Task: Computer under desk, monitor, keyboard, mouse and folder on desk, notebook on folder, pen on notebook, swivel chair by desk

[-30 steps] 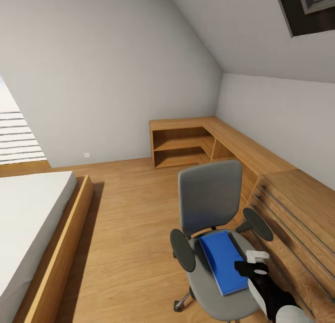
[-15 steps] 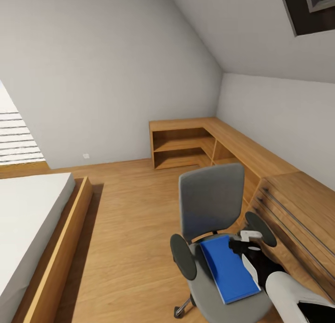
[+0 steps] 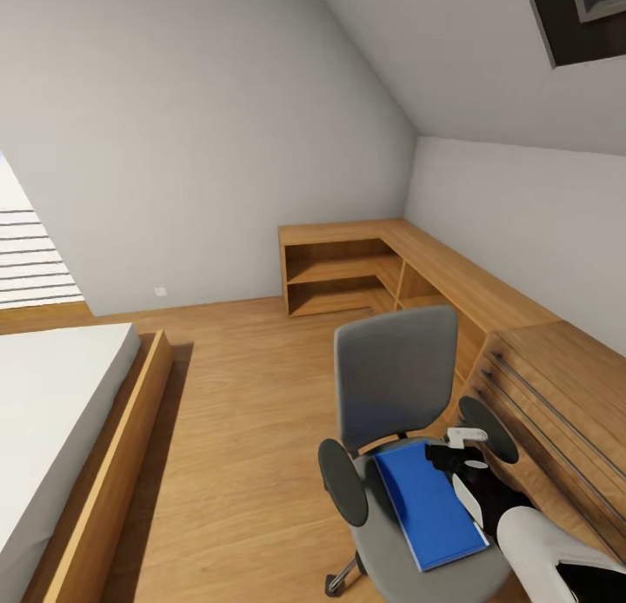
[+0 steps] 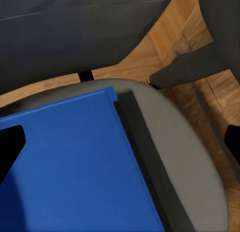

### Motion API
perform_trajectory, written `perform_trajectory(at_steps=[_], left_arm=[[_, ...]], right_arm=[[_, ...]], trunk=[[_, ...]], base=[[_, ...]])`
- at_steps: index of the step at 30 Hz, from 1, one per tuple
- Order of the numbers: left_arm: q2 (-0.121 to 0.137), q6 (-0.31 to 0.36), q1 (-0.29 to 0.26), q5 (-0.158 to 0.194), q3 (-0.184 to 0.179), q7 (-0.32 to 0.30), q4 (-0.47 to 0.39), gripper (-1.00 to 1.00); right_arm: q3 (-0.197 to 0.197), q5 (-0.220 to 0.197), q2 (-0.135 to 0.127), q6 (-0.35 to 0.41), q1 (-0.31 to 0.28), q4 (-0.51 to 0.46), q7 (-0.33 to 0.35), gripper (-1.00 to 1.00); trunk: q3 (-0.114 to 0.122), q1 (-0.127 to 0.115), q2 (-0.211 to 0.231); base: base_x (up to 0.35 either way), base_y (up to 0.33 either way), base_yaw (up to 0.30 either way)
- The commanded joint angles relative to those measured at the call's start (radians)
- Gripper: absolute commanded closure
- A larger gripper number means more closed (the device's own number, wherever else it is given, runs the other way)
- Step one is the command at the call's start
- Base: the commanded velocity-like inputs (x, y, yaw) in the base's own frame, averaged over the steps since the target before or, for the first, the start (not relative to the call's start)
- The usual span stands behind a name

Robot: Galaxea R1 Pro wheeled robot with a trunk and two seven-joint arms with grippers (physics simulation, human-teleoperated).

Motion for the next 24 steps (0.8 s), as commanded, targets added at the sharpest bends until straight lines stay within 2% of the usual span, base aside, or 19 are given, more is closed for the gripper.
perform_trajectory(at_steps=[1, 5, 16, 21, 24], left_arm=[[0.000, -0.003, 0.000, 0.011, 0.000, -0.005, -0.003, -1.00], [0.000, -0.032, 0.000, 0.012, 0.001, -0.003, -0.009, -1.00], [0.002, -0.049, 0.000, 0.015, 0.001, 0.004, -0.014, -1.00], [-0.002, -0.024, 0.000, 0.018, 0.001, 0.004, -0.085, -1.00], [-0.002, 0.064, 0.000, 0.019, 0.000, 0.003, -0.180, -1.00]], right_arm=[[-0.007, 0.005, 0.000, 0.003, 0.000, -0.001, 0.001, -1.00], [-0.008, 0.005, -0.002, 0.004, 0.000, 0.000, 0.001, -1.00], [-0.010, 0.004, -0.004, 0.004, 0.000, 0.002, -0.001, -1.00], [-0.011, 0.004, -0.004, 0.010, 0.000, 0.009, -0.001, -1.00], [-0.011, 0.004, -0.005, 0.025, 0.000, 0.010, 0.000, -1.00]], trunk=[[-0.001, 0.000, -0.001], [-0.001, 0.000, -0.001], [-0.035, 0.042, -0.078], [-0.051, 0.061, -0.113], [-0.060, 0.073, -0.134]], base=[[0.007, 0.000, 0.000], [0.004, 0.000, 0.000], [0.000, 0.000, 0.000], [0.000, 0.000, 0.000], [0.000, 0.000, 0.000]])
